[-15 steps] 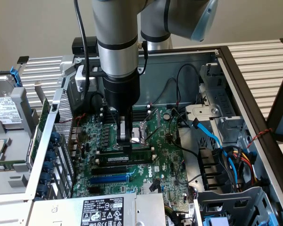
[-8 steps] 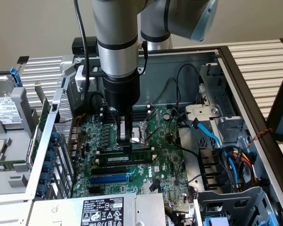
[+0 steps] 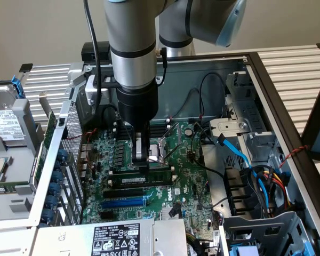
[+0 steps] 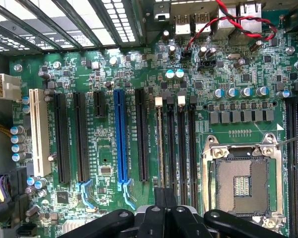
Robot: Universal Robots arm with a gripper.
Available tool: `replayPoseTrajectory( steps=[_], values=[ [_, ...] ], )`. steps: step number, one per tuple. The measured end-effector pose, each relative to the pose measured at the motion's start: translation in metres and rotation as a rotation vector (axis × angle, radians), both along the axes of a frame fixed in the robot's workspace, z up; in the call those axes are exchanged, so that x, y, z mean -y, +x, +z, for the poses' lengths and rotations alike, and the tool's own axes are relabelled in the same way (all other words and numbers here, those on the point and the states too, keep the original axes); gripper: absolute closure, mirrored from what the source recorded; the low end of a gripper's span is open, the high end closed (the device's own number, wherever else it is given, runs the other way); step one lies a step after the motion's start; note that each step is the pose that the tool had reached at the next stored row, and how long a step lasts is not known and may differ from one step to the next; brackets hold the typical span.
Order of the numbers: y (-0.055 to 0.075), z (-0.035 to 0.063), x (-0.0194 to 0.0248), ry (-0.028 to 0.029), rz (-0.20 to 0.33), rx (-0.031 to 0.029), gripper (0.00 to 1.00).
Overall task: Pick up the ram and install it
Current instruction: 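Press down the ram until it locks into place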
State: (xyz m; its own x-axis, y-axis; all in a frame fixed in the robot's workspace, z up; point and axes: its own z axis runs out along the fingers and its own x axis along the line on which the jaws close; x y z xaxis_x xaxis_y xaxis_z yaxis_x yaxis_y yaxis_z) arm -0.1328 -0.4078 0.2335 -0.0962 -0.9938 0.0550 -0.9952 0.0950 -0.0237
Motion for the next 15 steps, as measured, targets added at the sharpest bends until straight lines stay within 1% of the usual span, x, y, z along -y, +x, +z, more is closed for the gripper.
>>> replayPoseTrajectory(
  steps=[15],
  values=[
    [0.0000,-0.0016,0.0000,0.0001,0.000,0.0001,0.89]
  ],
)
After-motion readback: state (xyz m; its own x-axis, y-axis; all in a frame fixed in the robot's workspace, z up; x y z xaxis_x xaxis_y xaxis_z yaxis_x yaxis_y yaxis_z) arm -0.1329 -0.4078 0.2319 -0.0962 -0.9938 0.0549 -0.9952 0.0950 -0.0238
